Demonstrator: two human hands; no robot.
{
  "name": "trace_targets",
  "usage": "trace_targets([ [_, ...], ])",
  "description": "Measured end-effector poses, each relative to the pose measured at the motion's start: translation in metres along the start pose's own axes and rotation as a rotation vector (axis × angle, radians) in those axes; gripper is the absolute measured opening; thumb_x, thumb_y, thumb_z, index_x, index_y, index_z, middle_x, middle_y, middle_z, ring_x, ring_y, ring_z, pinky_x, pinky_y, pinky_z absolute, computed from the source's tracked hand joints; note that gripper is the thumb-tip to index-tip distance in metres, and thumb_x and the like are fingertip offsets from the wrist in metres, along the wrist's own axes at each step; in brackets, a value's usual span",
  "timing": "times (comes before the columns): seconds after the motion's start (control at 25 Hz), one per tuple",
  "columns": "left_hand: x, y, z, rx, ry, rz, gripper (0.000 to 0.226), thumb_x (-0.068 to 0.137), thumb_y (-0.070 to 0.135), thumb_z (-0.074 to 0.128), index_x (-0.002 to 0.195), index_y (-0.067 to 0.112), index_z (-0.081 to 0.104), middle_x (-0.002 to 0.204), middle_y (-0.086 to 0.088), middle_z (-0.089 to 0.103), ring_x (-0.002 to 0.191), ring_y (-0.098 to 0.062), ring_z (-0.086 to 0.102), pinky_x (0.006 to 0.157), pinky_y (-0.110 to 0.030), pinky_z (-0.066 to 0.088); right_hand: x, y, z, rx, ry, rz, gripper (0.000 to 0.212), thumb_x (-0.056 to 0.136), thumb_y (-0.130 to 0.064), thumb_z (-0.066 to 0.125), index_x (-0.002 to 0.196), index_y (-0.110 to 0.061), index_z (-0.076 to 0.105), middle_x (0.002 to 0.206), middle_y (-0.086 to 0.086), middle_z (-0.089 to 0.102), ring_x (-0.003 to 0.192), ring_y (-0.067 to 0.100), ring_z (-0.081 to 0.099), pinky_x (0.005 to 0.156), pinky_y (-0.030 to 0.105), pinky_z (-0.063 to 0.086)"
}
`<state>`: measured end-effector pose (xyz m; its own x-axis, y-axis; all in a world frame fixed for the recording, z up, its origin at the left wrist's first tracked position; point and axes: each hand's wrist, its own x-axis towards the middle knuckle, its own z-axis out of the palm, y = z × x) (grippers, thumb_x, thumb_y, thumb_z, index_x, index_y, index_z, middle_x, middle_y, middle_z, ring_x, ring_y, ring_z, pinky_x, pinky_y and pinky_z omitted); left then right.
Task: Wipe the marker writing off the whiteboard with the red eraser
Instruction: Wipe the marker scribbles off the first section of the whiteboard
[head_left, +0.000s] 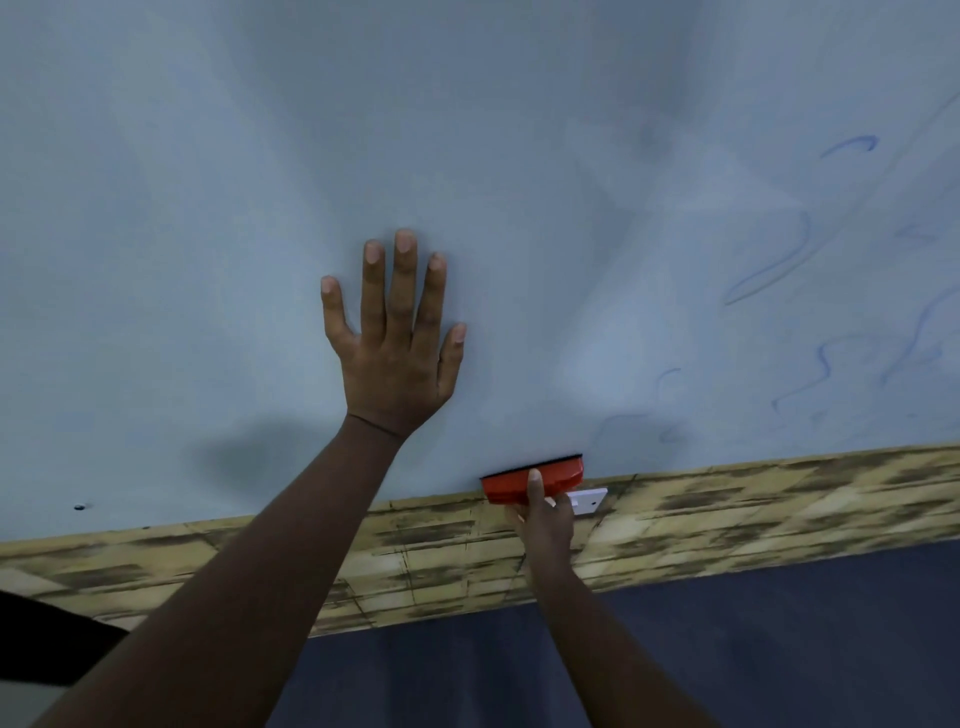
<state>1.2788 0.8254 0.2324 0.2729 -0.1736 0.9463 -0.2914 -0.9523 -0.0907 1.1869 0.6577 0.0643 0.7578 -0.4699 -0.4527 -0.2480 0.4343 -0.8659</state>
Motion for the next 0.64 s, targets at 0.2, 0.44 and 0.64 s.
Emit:
trace_targets([
  [0.2, -0.003, 0.0, 0.0, -0.004, -0.001, 0.013, 0.077, 0.109, 0.041, 0.041, 0.17, 0.016, 0.001, 0.177, -0.005, -0.015, 0.165, -0.026, -0.009, 0.13, -0.059, -0.004, -0.005, 0.002, 0.003, 0.158, -0.135, 0.215, 0.05, 0.102, -0.028, 0.062, 0.139, 0.002, 0.049, 0.129, 0.027, 0.066, 0.111, 0.039, 0.069, 0.072, 0.031, 0.064],
  [0.44, -0.009, 0.0, 0.002, -0.013, 0.005, 0.022, 0.076, 0.109, 0.038, 0.045, 0.17, 0.015, 0.006, 0.178, -0.007, -0.011, 0.165, -0.027, -0.006, 0.131, -0.057, -0.005, -0.06, -0.019, 0.047, 0.185, -0.336, 0.242, 0.065, 0.085, -0.039, 0.075, 0.132, 0.002, 0.057, 0.115, 0.024, 0.074, 0.107, 0.033, 0.074, 0.088, 0.036, 0.063],
  [0.64, -0.022, 0.0, 0.005, -0.013, -0.005, 0.057, 0.072, 0.109, 0.034, 0.046, 0.17, 0.013, 0.013, 0.178, -0.01, -0.008, 0.165, -0.029, -0.005, 0.131, -0.058, -0.005, -0.082, -0.095, 0.049, 0.23, -0.167, 0.032, 0.048, 0.091, -0.038, 0.074, 0.109, 0.005, 0.064, 0.101, 0.025, 0.075, 0.089, 0.031, 0.078, 0.078, 0.031, 0.065],
])
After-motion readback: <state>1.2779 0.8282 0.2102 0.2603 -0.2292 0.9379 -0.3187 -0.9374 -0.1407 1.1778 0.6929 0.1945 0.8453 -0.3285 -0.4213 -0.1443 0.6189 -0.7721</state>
